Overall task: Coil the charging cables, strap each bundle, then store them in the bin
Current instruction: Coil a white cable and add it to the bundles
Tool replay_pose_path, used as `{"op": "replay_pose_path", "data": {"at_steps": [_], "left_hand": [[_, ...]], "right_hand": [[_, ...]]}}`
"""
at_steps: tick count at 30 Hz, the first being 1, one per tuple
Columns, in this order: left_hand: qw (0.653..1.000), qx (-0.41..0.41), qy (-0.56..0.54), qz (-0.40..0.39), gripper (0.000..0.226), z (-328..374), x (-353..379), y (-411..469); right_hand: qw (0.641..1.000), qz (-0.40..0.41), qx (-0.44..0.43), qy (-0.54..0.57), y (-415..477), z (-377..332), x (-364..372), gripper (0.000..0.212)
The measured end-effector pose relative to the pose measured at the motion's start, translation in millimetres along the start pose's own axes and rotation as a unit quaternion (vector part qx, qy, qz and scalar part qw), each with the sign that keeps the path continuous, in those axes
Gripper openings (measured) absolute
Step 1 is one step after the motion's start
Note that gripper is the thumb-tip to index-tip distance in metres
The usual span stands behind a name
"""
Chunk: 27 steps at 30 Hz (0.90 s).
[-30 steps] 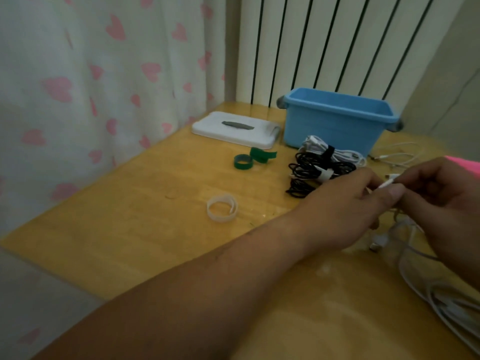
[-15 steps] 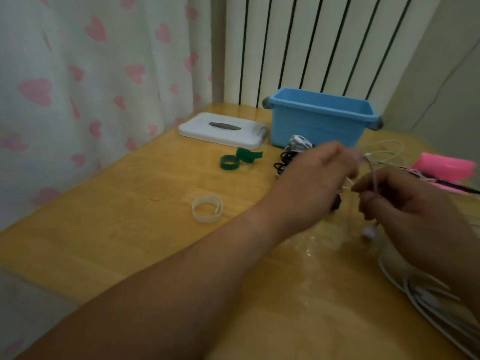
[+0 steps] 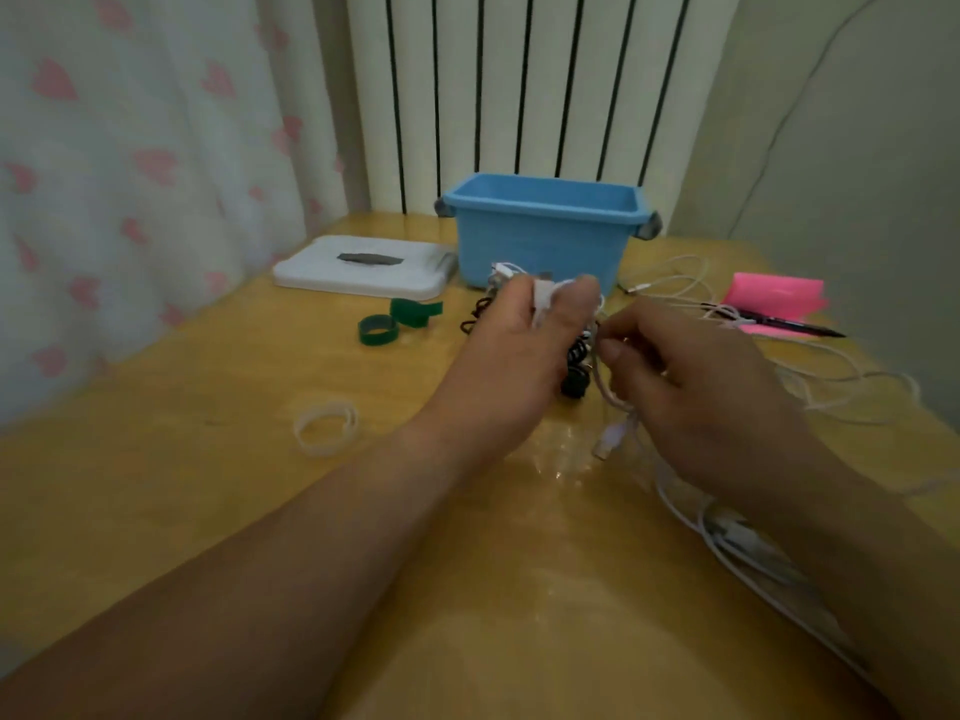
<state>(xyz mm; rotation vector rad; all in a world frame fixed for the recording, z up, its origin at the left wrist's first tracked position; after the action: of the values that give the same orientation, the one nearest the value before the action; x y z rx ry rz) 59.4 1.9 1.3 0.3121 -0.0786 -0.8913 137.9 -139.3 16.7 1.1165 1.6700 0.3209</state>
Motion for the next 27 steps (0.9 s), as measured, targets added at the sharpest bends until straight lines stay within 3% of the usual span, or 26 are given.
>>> {"op": "replay_pose_path", "data": {"at_steps": [3, 7, 13, 17, 21, 27], "left_hand": [[0.998, 0.044, 0.016, -0.037, 0.032, 2.1, 9.6, -5.3], [0.996, 0.081, 0.005, -0.023, 0.025, 4.9, 10.7, -5.9], [0.995, 0.103, 0.002, -0.002, 0.021, 8.5, 7.2, -6.3], [0.993, 0.116, -0.026, 0.026, 0.027, 15.0, 2.1, -5.9], [0.991, 0.066, -0.109, 0.045, 0.03, 18.4, -10.5, -2.3], [0.969, 0.035, -0.213, 0.117, 0.031, 19.8, -40.3, 15.1]], "right_hand": [[0.999, -0.013, 0.013, 0.043, -1.1, -6.6, 3.9, 0.012], [0.997, -0.02, 0.015, 0.072, -1.6, -13.0, 5.9, 0.034], [0.994, -0.01, 0.051, 0.097, -1.7, -7.4, 11.6, 0.014], [0.994, -0.029, 0.075, 0.068, -2.9, -2.4, 15.9, 0.012], [0.993, -0.088, 0.074, -0.023, -6.4, 0.0, 19.3, 0.019], [0.986, -0.107, 0.046, -0.119, -3.6, 1.0, 7.5, 0.023]]}}
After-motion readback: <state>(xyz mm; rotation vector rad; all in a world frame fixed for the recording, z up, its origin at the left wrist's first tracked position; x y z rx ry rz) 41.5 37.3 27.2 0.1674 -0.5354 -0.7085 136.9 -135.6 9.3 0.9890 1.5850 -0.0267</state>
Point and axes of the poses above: each hand's wrist, its own y-axis towards the middle knuckle, its own x-axis out of the palm, z = x × y, the point moved 5 cm from there along y, towards the middle knuckle, and after that the axes turned 10 degrees about z, right-handed, at the moved point
